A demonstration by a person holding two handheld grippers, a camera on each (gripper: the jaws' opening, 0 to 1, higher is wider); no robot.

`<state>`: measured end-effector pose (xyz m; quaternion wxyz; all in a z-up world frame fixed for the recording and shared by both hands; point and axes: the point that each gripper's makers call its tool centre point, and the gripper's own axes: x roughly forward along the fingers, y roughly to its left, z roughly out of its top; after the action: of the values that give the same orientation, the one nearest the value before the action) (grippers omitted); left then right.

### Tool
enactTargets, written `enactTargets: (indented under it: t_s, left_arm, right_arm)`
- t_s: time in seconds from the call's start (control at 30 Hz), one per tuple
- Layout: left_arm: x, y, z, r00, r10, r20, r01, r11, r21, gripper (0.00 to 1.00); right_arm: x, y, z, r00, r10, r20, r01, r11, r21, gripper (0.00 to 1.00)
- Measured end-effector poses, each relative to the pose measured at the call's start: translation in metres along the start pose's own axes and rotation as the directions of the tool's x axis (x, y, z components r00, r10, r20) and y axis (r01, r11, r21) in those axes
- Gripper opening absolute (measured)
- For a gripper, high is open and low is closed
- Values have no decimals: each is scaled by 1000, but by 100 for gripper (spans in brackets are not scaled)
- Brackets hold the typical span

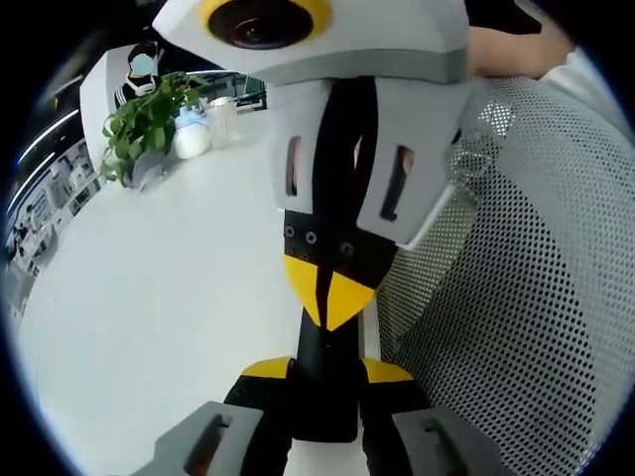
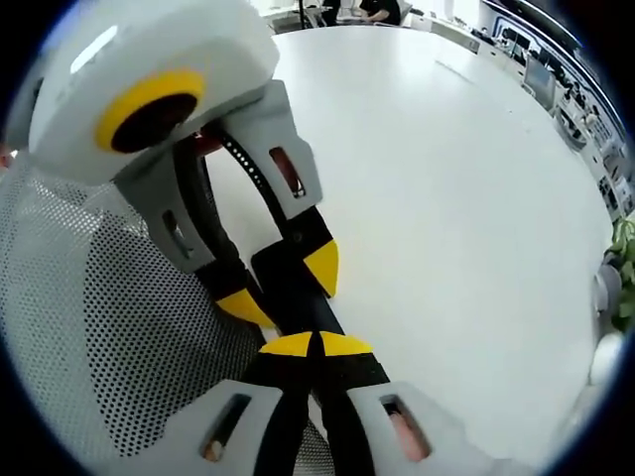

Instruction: Press the specified remote control buttons in sequence, fully releasing each button before pressing the next.

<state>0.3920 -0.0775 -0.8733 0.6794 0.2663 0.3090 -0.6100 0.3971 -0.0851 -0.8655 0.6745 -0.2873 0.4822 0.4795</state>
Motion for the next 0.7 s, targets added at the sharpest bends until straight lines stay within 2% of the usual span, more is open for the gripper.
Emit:
enactTargets:
  t_s: [0.2,0.3,0.53,0.7]
  left_arm:
    - [0,0,0,1000,-1,-1,1,1000,0,25]
    - [0,0,0,1000,-1,-1,1,1000,0,25]
    - [0,0,0,1000,-1,0,1,1000,-1,25]
    - [0,0,0,1000,-1,0,1,1000,-1,25]
  right_arm:
    - [1,0,-1,1000,-1,11,1,1000,-12,0]
    - [1,0,0,1000,6,23,-5,999,-43,0]
    - [2,1,1,1000,-12,-10,11,994,-107,0]
    - [2,-1,2,999,4,-34,-6,997,-72,0]
